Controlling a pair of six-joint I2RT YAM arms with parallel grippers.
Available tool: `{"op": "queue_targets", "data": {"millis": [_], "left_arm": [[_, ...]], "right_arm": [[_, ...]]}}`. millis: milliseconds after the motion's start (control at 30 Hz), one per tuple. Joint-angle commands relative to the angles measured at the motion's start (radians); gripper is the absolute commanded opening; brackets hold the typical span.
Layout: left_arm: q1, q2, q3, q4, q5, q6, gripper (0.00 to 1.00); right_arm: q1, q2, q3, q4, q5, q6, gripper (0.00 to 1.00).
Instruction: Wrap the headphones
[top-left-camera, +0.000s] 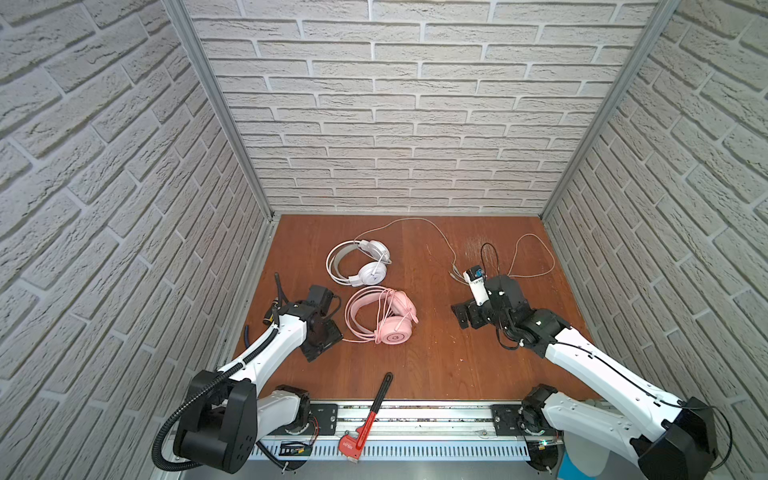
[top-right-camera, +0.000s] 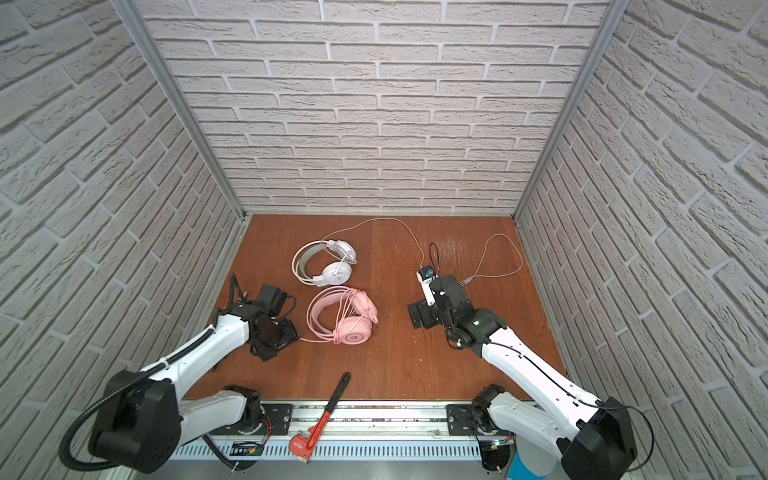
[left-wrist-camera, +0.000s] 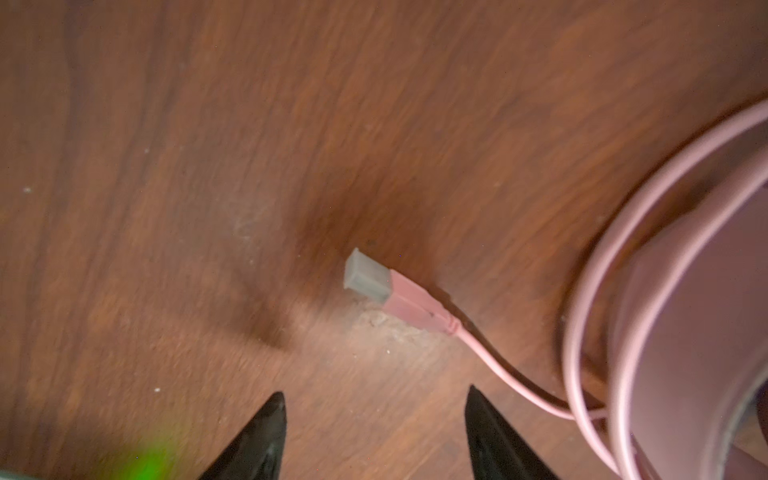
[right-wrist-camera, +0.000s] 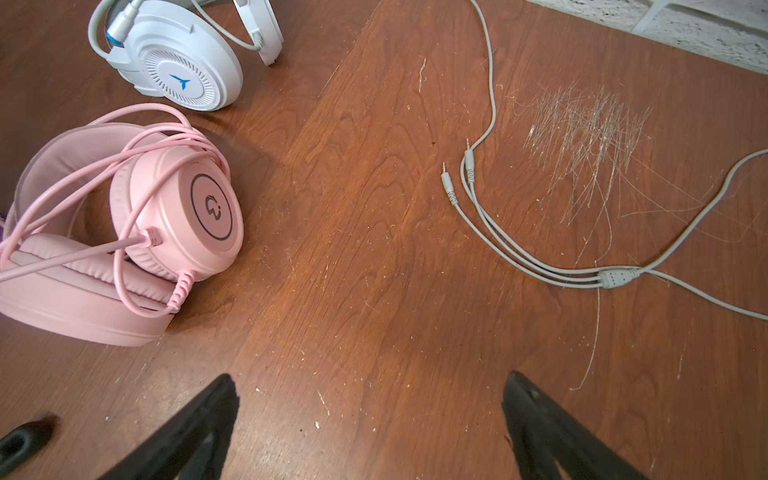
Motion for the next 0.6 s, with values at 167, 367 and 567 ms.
{"op": "queue_targets", "data": {"millis": [167, 367, 567], "left_arm": [[0.058, 0.003, -0.034, 0.137, -0.035, -0.06, 0.58], [0.06, 0.024, -0.033, 0.156, -0.03, -0.067, 0.57], [0.059, 0.046, -0.065, 0.179, -0.015, -0.093, 0.51]], "right_arm": [[-0.005, -0.023, 0.029, 0.014, -0.004, -0.011, 1.0], [-0.006, -0.018, 0.028, 0.015, -0.004, -0.013, 1.0], [-0.005, -0.013, 0.026, 0.018, -0.004, -0.012, 1.0]]}}
